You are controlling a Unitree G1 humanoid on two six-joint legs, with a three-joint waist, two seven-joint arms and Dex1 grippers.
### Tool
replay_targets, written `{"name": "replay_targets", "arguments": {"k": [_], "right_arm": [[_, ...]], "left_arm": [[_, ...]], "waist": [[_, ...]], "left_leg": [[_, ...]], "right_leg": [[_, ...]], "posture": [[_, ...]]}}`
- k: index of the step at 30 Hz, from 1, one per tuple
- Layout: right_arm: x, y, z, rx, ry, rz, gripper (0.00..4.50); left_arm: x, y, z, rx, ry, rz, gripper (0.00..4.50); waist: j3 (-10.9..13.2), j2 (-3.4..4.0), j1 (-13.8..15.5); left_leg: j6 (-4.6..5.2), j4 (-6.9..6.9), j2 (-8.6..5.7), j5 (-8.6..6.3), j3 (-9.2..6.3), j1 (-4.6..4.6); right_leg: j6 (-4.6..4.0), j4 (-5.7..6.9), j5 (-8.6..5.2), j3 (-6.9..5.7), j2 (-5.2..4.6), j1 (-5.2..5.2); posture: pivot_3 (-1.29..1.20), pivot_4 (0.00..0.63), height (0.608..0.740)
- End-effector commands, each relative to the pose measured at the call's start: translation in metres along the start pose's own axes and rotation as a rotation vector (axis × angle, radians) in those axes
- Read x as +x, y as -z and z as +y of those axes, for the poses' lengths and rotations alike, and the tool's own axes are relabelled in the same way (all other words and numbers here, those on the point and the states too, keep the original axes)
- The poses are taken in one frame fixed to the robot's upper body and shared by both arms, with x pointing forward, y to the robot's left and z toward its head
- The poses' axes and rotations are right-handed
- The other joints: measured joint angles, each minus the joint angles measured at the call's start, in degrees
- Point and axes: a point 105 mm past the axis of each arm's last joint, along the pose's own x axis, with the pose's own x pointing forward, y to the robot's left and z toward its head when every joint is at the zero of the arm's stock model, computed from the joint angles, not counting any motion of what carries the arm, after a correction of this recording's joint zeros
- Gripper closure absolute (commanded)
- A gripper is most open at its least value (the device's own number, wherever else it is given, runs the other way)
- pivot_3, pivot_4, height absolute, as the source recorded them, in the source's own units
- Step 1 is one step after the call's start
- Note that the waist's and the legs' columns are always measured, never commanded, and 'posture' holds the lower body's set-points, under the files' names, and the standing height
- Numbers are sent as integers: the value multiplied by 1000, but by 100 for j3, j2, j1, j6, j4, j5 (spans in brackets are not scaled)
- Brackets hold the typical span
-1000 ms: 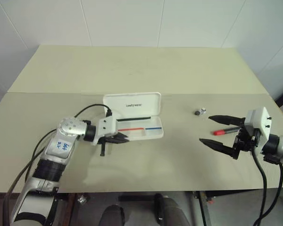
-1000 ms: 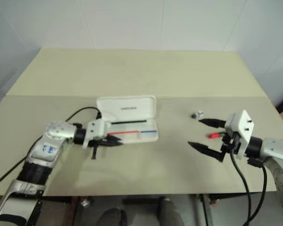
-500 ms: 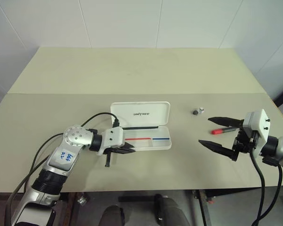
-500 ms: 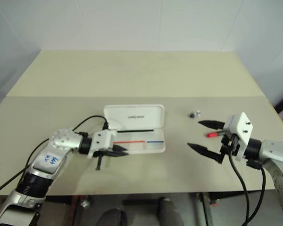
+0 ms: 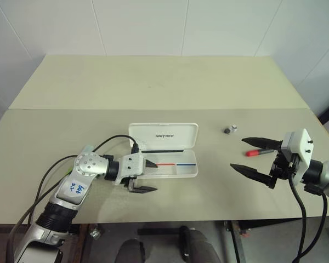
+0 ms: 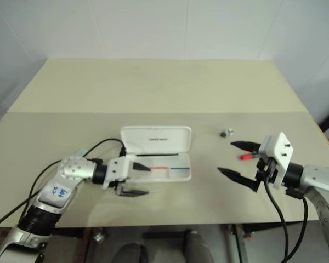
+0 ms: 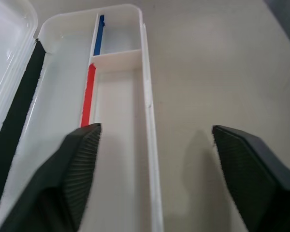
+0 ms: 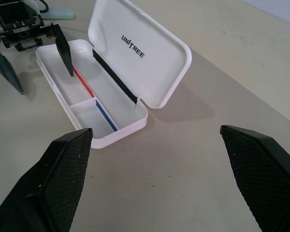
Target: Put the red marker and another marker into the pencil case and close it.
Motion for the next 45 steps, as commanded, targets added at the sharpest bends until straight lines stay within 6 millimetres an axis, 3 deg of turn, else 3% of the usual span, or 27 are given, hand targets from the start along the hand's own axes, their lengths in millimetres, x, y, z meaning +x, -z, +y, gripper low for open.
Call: {"name": "replay_targets", "arguments": {"k": [1, 12, 18, 21, 26, 34, 45], "right_arm": [[-4, -10, -3, -41, 10, -20, 0], [-6, -3, -8, -56, -1, 19, 0], [-16, 18, -32, -88, 27, 125, 0], [-22, 33, -53, -122, 74, 210, 0], [-26, 50, -70, -147, 91, 303, 0], [-14, 64, -78, -118, -10, 362, 0], [4, 72, -108, -111, -54, 445, 0]], "left_arm": [[-8, -19, -2, 34, -6, -59, 20], [-23, -33, -6, -14, -32, -119, 20], [-42, -51, 19, -169, -139, -347, 20], [-47, -57, 18, -163, -132, -414, 20], [-46, -60, 16, -154, -121, -440, 20], [-44, -65, 12, -123, -88, -487, 20], [-47, -68, 3, -120, -83, -505, 20]], "waist": [[0, 0, 0], [0, 0, -5], [0, 0, -12], [0, 0, -21], [0, 0, -25], [0, 0, -36], [3, 5, -62]], "left_leg": [[0, 0, 0, 0, 0, 1], [0, -1, 0, 0, 23, 16], [0, -1, -2, 0, 38, 26], [1, -1, -3, 0, 47, 33], [1, -7, -3, 0, 49, 36], [0, -7, -3, 0, 62, 41], [1, -9, -3, -1, 73, 44]], "right_leg": [[0, 0, 0, 1, 0, 0], [-6, 1, -3, 18, 0, 3], [-7, 0, -4, 32, 0, 6], [-6, 0, -3, 38, 1, 7], [-6, 0, -3, 42, 3, 6], [-2, 0, -1, 54, 4, 7], [-2, -3, 0, 66, 6, 6]], "posture": [[0, 150, 740], [0, 150, 740], [0, 150, 740], [0, 150, 740], [0, 150, 740], [0, 150, 740], [0, 150, 740]]}}
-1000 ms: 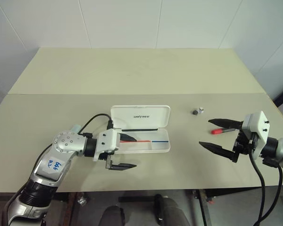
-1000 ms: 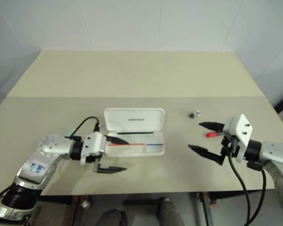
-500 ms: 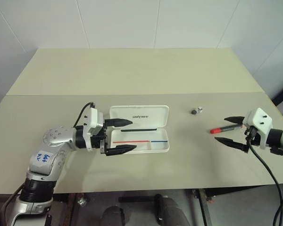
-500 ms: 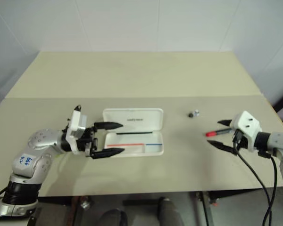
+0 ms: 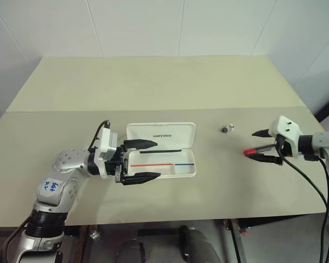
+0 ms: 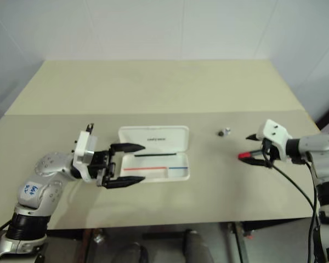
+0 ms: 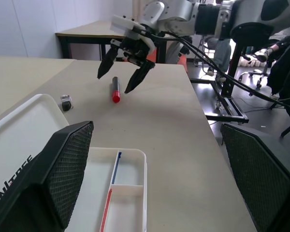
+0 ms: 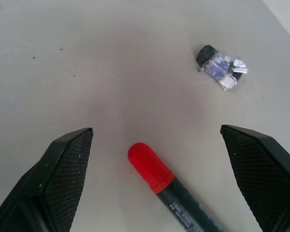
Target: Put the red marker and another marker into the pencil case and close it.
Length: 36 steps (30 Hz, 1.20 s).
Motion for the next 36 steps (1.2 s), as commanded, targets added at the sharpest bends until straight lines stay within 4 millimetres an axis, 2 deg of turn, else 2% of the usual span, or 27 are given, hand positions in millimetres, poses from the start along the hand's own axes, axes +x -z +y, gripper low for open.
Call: {"name": "replay_targets", "arguments": {"k": [1, 8, 16, 20, 24, 29, 33, 36], "right_arm": [[-2, 1, -6, -8, -5, 21, 0], [0, 19, -5, 25, -95, 167, 0], [10, 31, -15, 15, -47, 273, 0], [15, 32, -17, 8, -27, 281, 884], [15, 28, -18, -5, -27, 264, 2183], [13, 23, -20, -20, -18, 243, 3797], [11, 12, -22, -56, -14, 200, 3886], [12, -17, -17, -136, -18, 100, 3886]], "left_arm": [[-2, -13, -5, 50, 0, -23, 20], [-7, -16, -10, 50, -26, -21, 20], [-16, -18, -12, 49, -54, -8, 20], [-17, -18, -13, 51, -61, -6, 0], [-18, -19, -13, 52, -63, -6, 0], [-20, -19, -14, 51, -63, -7, 0], [-25, -18, -14, 47, -59, -19, 0], [-40, -15, -7, 48, -75, -16, 0]], "waist": [[0, 0, 9], [1, 1, -21], [1, 1, -131], [-7, -12, -160], [-5, -15, -200], [-3, -11, -254], [-1, -8, -270], [4, -1, -266]], "left_leg": [[1, 0, 0, 0, 0, 0], [1, 0, 1, -1, 2, 1], [-1, 1, 0, 1, 4, 4], [-1, 7, 0, 1, 5, 20], [7, 8, -8, 3, 5, 66], [12, 7, -18, 11, 3, 72], [11, -2, -16, 10, 1, 77], [10, -5, -15, 9, 2, 70]], "right_leg": [[0, -1, 0, 0, 0, 0], [1, -2, 0, 2, 0, 0], [-1, 2, 0, 5, -1, 1], [-24, -14, -2, 8, -2, 31], [-58, -48, -3, 10, -10, 99], [-59, -36, -3, 14, -19, 100], [-58, -28, -3, 13, -17, 97], [-57, -28, -4, 12, -17, 88]], "posture": [[0, 150, 740], [0, 150, 740], [0, 150, 740], [0, 150, 740], [0, 150, 740], [0, 150, 740], [0, 150, 740], [0, 150, 740]]}}
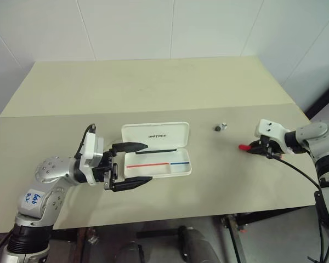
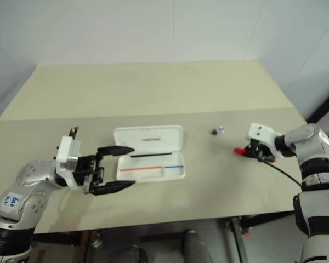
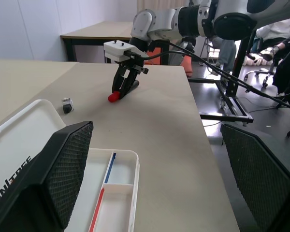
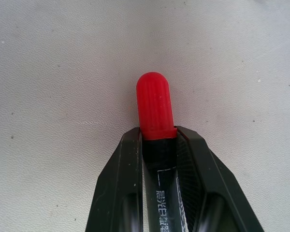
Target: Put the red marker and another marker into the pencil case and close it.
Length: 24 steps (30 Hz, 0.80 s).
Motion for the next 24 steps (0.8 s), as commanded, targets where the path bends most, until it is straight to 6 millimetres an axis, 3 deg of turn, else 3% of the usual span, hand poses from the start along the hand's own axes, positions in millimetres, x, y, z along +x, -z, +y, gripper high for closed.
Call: {"name": "replay_targets", "arguments": {"k": [1, 5, 12, 18, 24], "right_arm": [[-18, -36, -3, -95, 51, -121, 3886], [-23, -64, 17, -125, 49, -183, 3886], [-26, -121, 51, -170, 78, -281, 3886], [-17, -167, 86, -186, 32, -330, 3886], [-4, -207, 101, -265, 55, -379, 3886]], "left_arm": [[-18, -4, 8, 31, -19, -13, 0], [-27, 0, 14, 30, -26, -5, 0], [-46, 6, 29, 36, -19, 30, 0], [-65, 13, 42, 32, -19, 63, 0], [-78, 22, 44, 7, -9, 80, 0]], "waist": [[5, 9, 6], [7, 12, 15], [7, 12, 40], [7, 12, 42], [7, 11, 34]], "left_leg": [[-1, -1, 1, 0, 1, -1], [-10, -3, 11, -5, 0, -5], [-16, -1, 18, -9, -1, -42], [-16, -6, 22, -9, -5, -75], [-14, -6, 25, -13, -9, -92]], "right_leg": [[2, 2, 0, 0, 0, -3], [27, 18, 9, -5, 6, -18], [-6, 18, -10, -16, 9, -61], [-8, 28, -11, -31, 10, -105], [-10, 23, -12, -47, 7, -115]], "posture": [[0, 150, 740], [0, 150, 740], [0, 150, 740], [0, 150, 740], [0, 150, 740]]}}
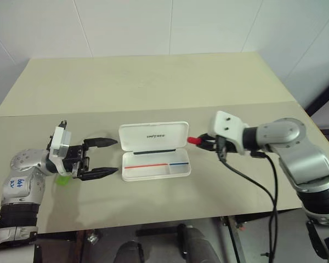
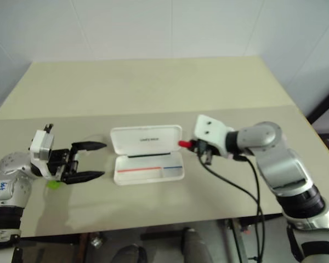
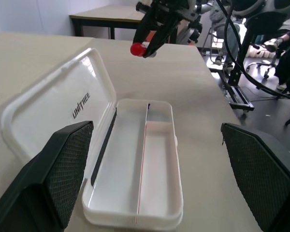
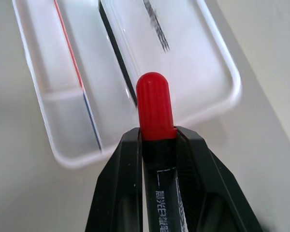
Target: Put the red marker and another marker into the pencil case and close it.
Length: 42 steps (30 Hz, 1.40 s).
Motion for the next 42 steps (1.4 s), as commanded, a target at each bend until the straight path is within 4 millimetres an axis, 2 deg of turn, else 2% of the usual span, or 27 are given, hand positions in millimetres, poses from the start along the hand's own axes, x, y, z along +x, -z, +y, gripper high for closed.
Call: {"name": "replay_targets", "arguments": {"k": [1, 3, 6, 9, 13, 20, 28, 34, 42], "right_arm": [[8, -27, 0, -64, 39, -46, 3886], [25, -43, 9, -96, 24, -87, 3886], [45, -57, 20, -115, 3, -117, 3886], [58, -64, 34, -134, -38, -133, 3886], [63, -61, 42, -130, -79, -127, 3886], [72, -61, 37, -166, -88, -96, 3886], [88, -66, 39, -215, -120, -47, 3886], [94, -63, 41, -209, -126, -25, 3886], [98, -52, 36, -197, -115, 23, 1163]], "left_arm": [[-11, -4, 2, 36, -1, 14, 0], [-16, -3, 4, 37, -26, 20, 0], [-18, -3, 4, 44, -41, 20, 0], [-18, -3, 2, 49, -51, 15, 0], [-18, -3, -2, 51, -63, 10, 0], [-19, -4, -8, 46, -65, 1, 0], [-17, -6, -10, 49, -69, -1, 0], [-16, -7, -12, 53, -76, -3, 0], [-13, -8, -12, 61, -82, -9, 0]], "waist": [[0, 0, 8], [-1, -1, 14], [-2, -3, 13], [-4, -6, 18], [-4, -6, 66], [-4, -6, 131], [-4, -6, 122], [-5, -7, 131], [-5, -7, 119]], "left_leg": [[2, 0, 0, -1, -1, -1], [3, 0, 0, -2, -4, -6], [3, 0, 4, -2, -13, -17], [2, 6, 3, -1, -14, -66], [2, 8, 5, -1, -8, -86], [3, 8, 7, -1, -4, -87], [2, 7, 12, -1, -3, -82], [2, 7, 11, -1, -2, -83], [2, 7, 12, -1, -2, -83]], "right_leg": [[0, 0, 0, -2, -1, 0], [0, 4, 0, -7, -2, -2], [2, 17, 1, -18, -1, -9], [32, 33, 18, -22, -3, -54], [27, 37, 16, -69, -15, -79], [27, 33, 16, -79, -17, -79], [26, 38, 15, -83, -14, -80], [26, 37, 15, -84, -16, -79], [25, 37, 15, -85, -16, -80]], "posture": [[0, 150, 740], [0, 150, 740], [0, 150, 740], [0, 150, 740], [0, 150, 740], [0, 150, 740], [0, 150, 740], [0, 150, 740], [0, 150, 740]]}}
